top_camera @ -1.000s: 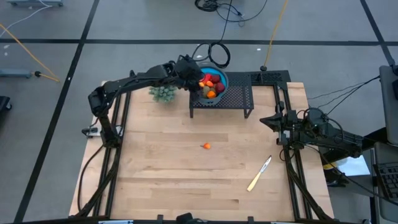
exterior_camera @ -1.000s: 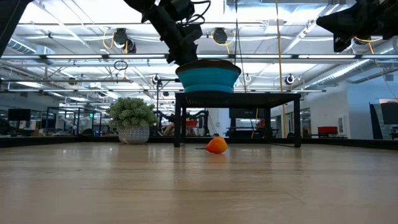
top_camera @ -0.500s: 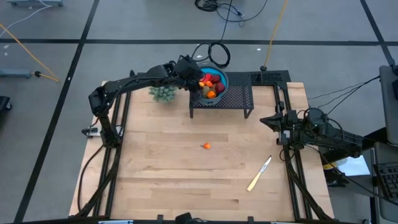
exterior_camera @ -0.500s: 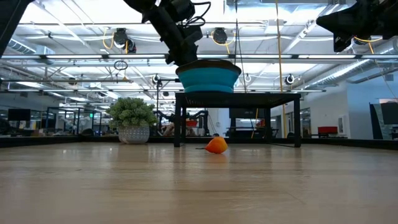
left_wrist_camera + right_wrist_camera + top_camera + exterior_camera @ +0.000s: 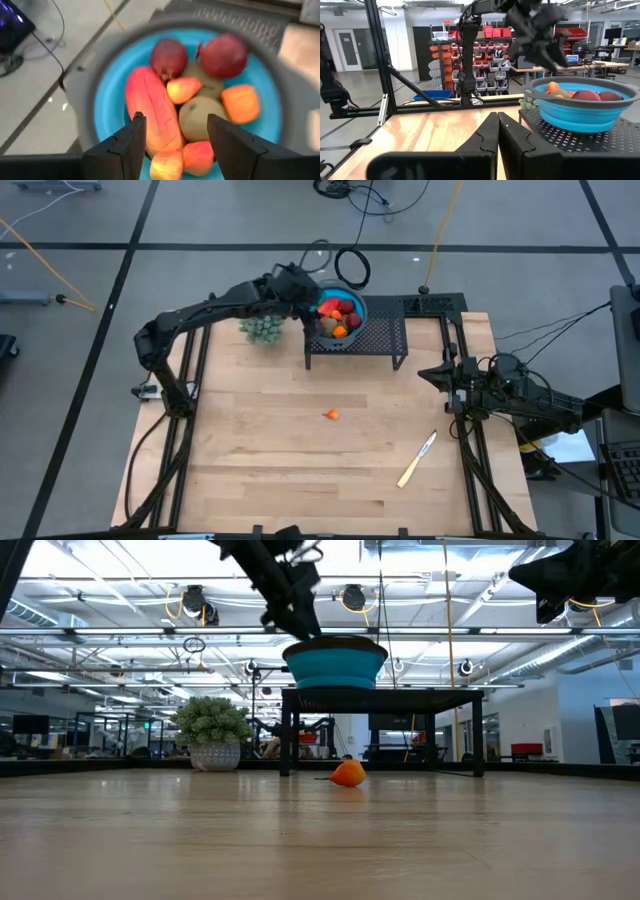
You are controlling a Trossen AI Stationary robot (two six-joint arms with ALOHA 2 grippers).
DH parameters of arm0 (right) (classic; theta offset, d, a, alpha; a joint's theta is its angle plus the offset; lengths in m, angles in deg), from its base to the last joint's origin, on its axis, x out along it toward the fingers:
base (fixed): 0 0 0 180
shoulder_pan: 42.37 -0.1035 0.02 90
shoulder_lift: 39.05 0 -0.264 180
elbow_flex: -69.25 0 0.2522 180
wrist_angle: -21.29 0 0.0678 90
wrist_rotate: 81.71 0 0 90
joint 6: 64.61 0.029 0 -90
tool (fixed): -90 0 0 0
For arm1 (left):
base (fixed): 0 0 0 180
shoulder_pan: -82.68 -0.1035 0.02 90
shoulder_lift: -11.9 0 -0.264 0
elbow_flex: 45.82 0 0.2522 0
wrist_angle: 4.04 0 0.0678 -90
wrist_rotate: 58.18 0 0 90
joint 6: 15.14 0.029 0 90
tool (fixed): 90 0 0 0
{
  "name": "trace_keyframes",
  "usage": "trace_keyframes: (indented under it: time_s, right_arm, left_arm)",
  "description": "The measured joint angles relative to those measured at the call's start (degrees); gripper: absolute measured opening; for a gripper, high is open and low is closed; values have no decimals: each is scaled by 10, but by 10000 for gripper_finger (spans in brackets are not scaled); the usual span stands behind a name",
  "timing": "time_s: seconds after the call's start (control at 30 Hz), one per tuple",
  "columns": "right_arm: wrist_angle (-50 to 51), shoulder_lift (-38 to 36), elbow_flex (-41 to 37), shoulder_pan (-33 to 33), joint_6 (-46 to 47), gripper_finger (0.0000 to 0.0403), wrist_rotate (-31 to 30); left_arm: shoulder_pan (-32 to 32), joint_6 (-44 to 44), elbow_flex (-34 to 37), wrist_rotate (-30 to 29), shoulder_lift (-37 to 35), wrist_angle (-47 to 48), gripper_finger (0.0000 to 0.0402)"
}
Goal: Pick & Place Fruit
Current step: Put the orange peach into the blue strainer bowl on the shelf
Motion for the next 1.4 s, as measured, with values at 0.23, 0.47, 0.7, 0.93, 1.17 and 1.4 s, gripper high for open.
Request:
trace_keyframes:
  time_s: [0.23,0.47,0.7,0.93,1.17,1.4]
  right_arm:
    - [-11,0,0,0,0,0,1]
    - [-12,0,0,0,0,0,2]
    - [-12,0,0,0,0,0,30]
    - [-12,0,0,0,0,0,65]
    - [-12,0,0,0,0,0,65]
    - [-12,0,0,0,0,0,63]
  left_arm:
    - [21,-40,-1,4,-65,10,214]
    - [63,-60,-1,4,-108,26,214]
    - [111,-90,-1,3,-117,30,214]
    - [175,-112,-1,2,-117,26,214]
    - [268,-107,-1,2,-116,2,214]
    - [359,-108,-1,-93,-113,-14,214]
